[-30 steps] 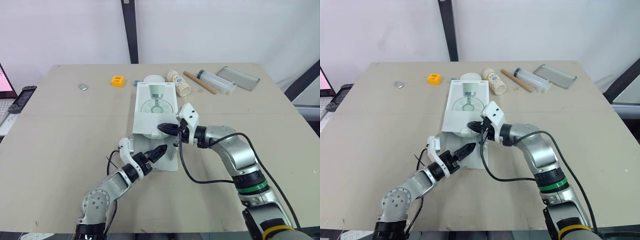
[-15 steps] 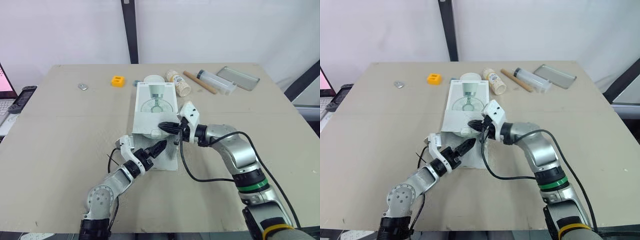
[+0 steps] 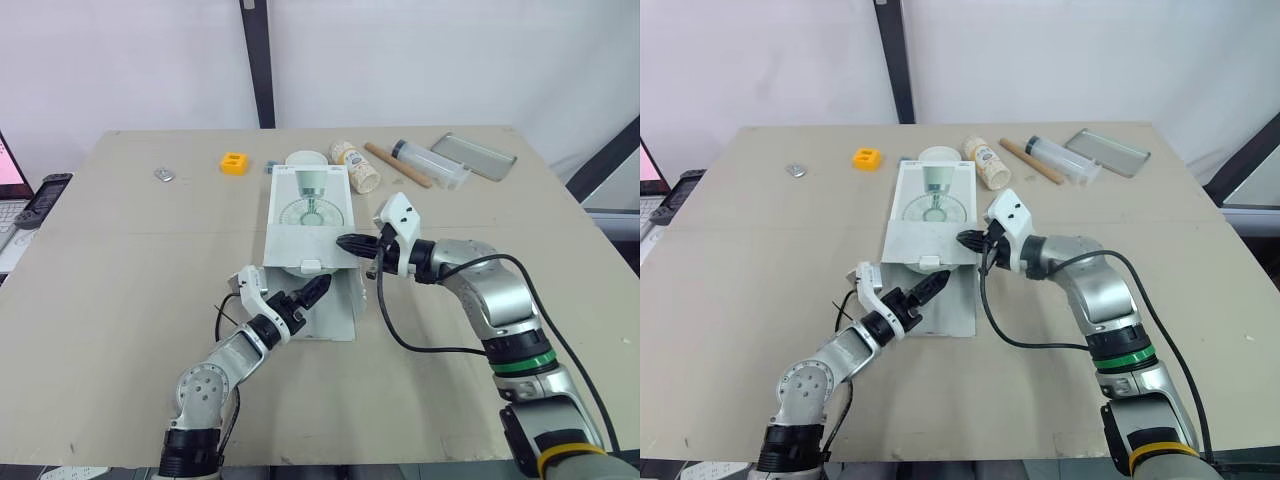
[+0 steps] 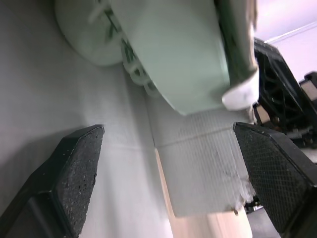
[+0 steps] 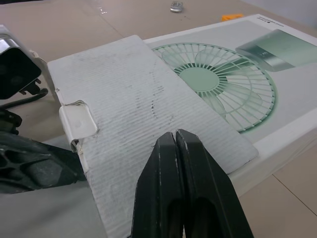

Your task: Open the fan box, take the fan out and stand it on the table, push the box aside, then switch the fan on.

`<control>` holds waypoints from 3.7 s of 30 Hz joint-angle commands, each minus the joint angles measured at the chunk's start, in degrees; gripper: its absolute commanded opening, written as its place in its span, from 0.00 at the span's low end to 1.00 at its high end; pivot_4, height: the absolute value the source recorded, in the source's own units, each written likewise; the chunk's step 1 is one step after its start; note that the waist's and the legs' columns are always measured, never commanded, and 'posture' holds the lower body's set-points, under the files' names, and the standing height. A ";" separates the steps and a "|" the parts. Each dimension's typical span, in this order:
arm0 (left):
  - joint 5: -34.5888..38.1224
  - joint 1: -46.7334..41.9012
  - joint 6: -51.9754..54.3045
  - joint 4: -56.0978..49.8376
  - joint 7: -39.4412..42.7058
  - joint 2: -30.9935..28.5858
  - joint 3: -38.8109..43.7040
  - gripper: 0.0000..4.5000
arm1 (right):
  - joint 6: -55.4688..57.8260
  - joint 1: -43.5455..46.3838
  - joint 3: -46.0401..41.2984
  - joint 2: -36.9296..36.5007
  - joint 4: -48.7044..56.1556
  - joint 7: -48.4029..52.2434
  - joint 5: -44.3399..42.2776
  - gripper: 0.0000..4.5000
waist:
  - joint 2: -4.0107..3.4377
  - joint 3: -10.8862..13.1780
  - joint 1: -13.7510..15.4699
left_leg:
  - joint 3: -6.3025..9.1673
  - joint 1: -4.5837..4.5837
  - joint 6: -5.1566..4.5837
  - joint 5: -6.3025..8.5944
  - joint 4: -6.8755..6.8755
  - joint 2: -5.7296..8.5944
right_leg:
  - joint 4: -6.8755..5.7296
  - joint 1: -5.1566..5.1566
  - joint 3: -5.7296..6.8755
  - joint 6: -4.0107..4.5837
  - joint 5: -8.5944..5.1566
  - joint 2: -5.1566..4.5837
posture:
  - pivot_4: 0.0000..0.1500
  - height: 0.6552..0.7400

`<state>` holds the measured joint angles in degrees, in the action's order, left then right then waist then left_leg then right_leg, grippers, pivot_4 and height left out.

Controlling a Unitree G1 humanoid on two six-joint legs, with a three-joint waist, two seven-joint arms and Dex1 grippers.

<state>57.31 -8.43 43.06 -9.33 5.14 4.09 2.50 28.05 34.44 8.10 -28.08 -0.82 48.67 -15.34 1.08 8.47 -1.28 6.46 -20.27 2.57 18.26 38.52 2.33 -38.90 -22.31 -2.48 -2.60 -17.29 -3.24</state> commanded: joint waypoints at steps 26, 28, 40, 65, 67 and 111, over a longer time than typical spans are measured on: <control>-0.94 0.90 -7.44 2.56 0.70 2.44 2.37 1.00 | -0.79 -2.46 0.74 -0.39 1.80 0.42 1.07 0.00 | -0.01 -0.01 -0.09 | -0.06 0.14 0.05 -0.04 -0.03 -0.05 | 0.00 0.07 -0.04 0.00 0.00 0.05 | 1.00 1.00; -0.66 0.70 -7.88 2.54 0.82 2.52 2.72 1.00 | -0.76 -2.44 0.84 -0.34 1.78 0.39 1.14 0.00 | -0.01 -0.01 -0.09 | -0.06 0.14 0.05 -0.04 -0.04 -0.05 | 0.00 0.07 -0.04 0.00 0.00 0.05 | 1.00 1.00; 2.48 0.18 -8.74 1.67 1.74 2.87 3.28 1.00 | -0.65 -2.47 1.39 0.10 2.08 0.17 1.24 0.00 | 0.01 0.00 -0.09 | -0.06 0.11 0.04 -0.03 -0.06 -0.06 | 0.03 0.03 -0.04 0.00 0.00 0.05 | 1.00 1.00; 9.36 1.77 -1.98 1.96 1.95 0.46 3.63 0.22 | -0.57 -2.83 1.57 0.86 2.74 -0.38 1.52 0.00 | 0.04 -0.01 -0.20 | -0.02 0.10 0.03 -0.02 -0.10 -0.08 | 0.14 0.06 -0.03 0.00 0.00 0.07 | 1.00 1.00; 11.03 2.68 -0.40 0.48 1.95 -0.42 3.67 0.22 | -0.47 -2.95 1.63 0.99 2.99 -0.39 1.50 0.00 | 0.04 -0.01 -0.22 | -0.02 0.10 0.02 -0.01 -0.12 -0.09 | 0.15 0.03 -0.05 0.00 0.00 0.07 | 1.00 1.00; 35.97 21.15 6.82 -16.73 -4.38 -20.63 0.37 0.83 | -2.86 -4.02 2.48 2.83 2.26 -0.22 2.20 0.00 | -0.01 0.02 -0.09 | 0.10 0.01 0.02 0.00 -0.27 -0.07 | 0.48 0.06 -0.02 0.02 0.01 0.04 | 1.00 1.00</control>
<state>92.07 12.34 49.45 -25.46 -0.51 -15.34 2.55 24.53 31.44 9.80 -25.20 1.84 48.42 -13.70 1.07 8.49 -1.37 6.56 -20.26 2.59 18.26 38.24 2.25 -38.43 -22.25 -2.49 -2.58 -17.28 -3.20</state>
